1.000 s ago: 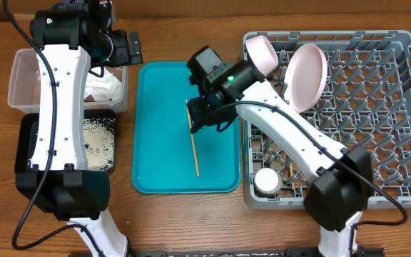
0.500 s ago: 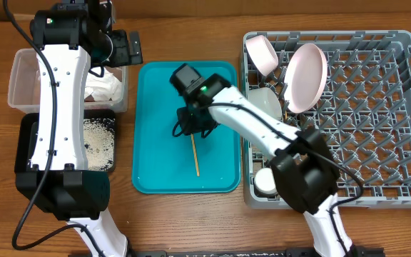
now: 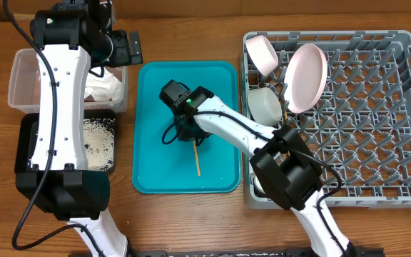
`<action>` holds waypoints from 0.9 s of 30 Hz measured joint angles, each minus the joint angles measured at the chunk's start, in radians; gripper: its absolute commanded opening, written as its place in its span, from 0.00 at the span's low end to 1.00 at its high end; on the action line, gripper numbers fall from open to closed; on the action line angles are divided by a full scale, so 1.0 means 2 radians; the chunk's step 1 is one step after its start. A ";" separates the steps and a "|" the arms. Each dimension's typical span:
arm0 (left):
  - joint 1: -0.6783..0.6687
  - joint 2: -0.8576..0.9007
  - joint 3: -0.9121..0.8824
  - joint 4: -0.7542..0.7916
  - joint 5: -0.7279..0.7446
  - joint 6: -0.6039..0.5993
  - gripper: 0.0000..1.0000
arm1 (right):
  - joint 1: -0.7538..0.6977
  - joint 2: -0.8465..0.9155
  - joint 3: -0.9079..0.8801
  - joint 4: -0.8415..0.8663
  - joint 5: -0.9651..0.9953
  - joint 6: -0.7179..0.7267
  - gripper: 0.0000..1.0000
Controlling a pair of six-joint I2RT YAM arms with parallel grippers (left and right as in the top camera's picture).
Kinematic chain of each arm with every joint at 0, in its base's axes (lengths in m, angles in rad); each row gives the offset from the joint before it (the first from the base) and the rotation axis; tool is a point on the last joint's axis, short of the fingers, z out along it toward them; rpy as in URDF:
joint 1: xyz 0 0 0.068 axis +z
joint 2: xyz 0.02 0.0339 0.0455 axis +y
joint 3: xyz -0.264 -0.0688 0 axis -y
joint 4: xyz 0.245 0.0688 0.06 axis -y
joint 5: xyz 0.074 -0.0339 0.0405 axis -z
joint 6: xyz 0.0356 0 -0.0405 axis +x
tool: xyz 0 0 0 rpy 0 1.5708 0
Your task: Sort waste into correct bins and load items into the dishwasher
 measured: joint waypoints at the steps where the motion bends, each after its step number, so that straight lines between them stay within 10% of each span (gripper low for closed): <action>1: 0.000 0.000 0.000 0.000 0.000 0.000 1.00 | 0.000 0.001 0.001 -0.002 0.000 0.001 0.04; 15: 0.000 0.000 0.000 0.000 0.000 0.000 1.00 | -0.028 -0.010 0.047 -0.106 -0.002 0.000 0.04; 27: 0.000 0.000 0.000 0.000 0.000 0.000 1.00 | -0.112 -0.225 0.085 -0.276 0.095 -0.027 0.04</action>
